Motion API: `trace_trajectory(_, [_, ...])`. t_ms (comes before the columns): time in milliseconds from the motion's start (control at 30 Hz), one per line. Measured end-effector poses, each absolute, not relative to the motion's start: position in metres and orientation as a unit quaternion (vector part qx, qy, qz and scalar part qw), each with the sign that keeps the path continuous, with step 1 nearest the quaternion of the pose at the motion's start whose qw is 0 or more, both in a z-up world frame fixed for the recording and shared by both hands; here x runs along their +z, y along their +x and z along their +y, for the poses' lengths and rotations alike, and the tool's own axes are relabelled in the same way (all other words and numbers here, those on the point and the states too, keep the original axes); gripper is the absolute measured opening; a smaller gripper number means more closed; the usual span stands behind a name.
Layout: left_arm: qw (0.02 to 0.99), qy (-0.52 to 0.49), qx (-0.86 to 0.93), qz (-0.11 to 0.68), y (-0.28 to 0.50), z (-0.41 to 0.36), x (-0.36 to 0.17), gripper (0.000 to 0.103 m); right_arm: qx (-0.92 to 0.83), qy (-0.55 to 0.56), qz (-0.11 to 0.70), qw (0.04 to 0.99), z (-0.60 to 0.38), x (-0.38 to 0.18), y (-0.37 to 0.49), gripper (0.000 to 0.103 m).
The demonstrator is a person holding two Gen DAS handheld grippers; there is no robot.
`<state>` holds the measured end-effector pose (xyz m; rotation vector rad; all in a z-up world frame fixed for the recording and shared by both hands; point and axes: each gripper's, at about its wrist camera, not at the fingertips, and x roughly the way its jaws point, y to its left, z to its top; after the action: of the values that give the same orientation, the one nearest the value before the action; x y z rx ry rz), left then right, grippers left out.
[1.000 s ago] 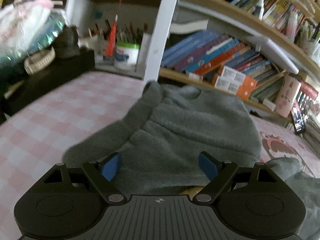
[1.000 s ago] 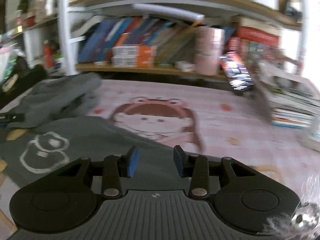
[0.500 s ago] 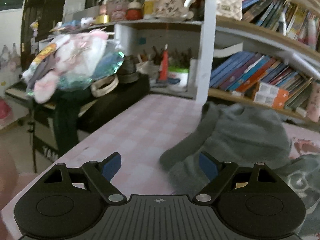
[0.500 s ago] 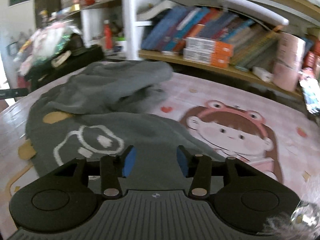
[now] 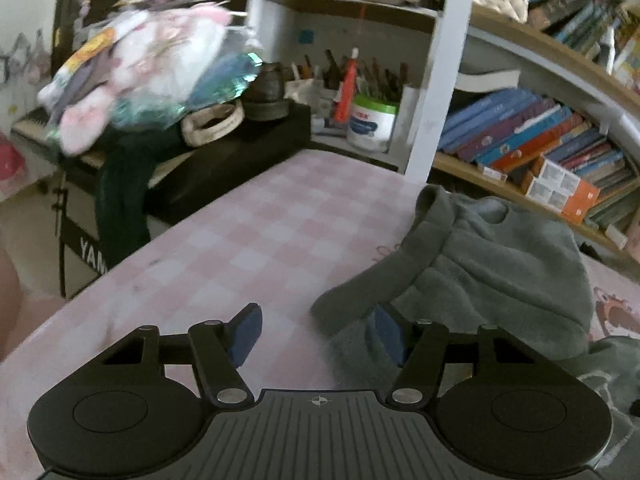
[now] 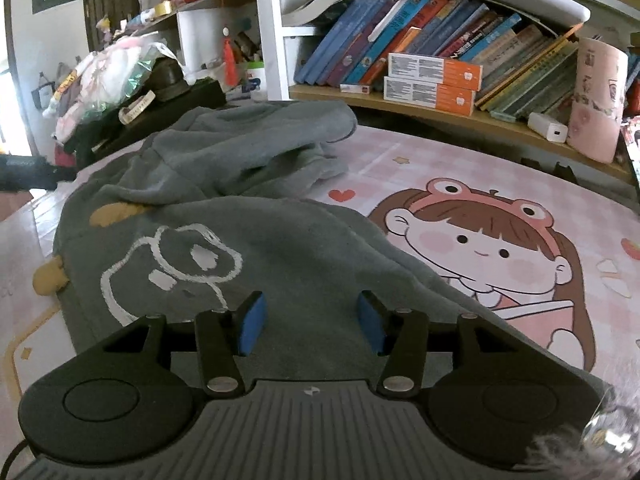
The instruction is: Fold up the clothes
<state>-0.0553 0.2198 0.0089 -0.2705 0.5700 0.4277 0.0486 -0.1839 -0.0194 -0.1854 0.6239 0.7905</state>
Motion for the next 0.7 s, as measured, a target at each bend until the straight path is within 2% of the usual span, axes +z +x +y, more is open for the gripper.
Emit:
trace_trajectory(133, [0.935, -0.076, 0.19, 0.29, -0.022, 0.203, 0.017, 0.064, 0.378, -0.098, 0.293, 0.873, -0.184, -0.022, 0.044, 0.05])
trace_trajectory(200, [0.94, -0.042, 0.17, 0.294, -0.005, 0.189, 0.018, 0.07, 0.377, -0.107, 0.288, 0.874, -0.182, -0.022, 0.041, 0.051])
trace_trajectory(333, [0.941, 0.015, 0.149, 0.304, 0.03, 0.167, 0.015, 0.074, 0.38, -0.101, 0.289, 0.873, -0.184, -0.022, 0.042, 0.052])
trace_trajectory(367, [0.938, 0.023, 0.153, 0.309, 0.039, 0.165, 0.013, 0.078, 0.381, -0.099, 0.29, 0.873, -0.184, -0.022, 0.042, 0.052])
trace_trajectory(500, [0.931, 0.025, 0.148, 0.332, 0.072, 0.17, 0.006, 0.079, 0.381, -0.099, 0.289, 0.873, -0.184, -0.022, 0.042, 0.052])
trace_trajectory(700, [0.93, -0.04, 0.13, 0.342, 0.082, 0.186, -0.002, 0.08, 0.381, -0.104, 0.286, 0.873, -0.183, -0.023, 0.04, 0.053])
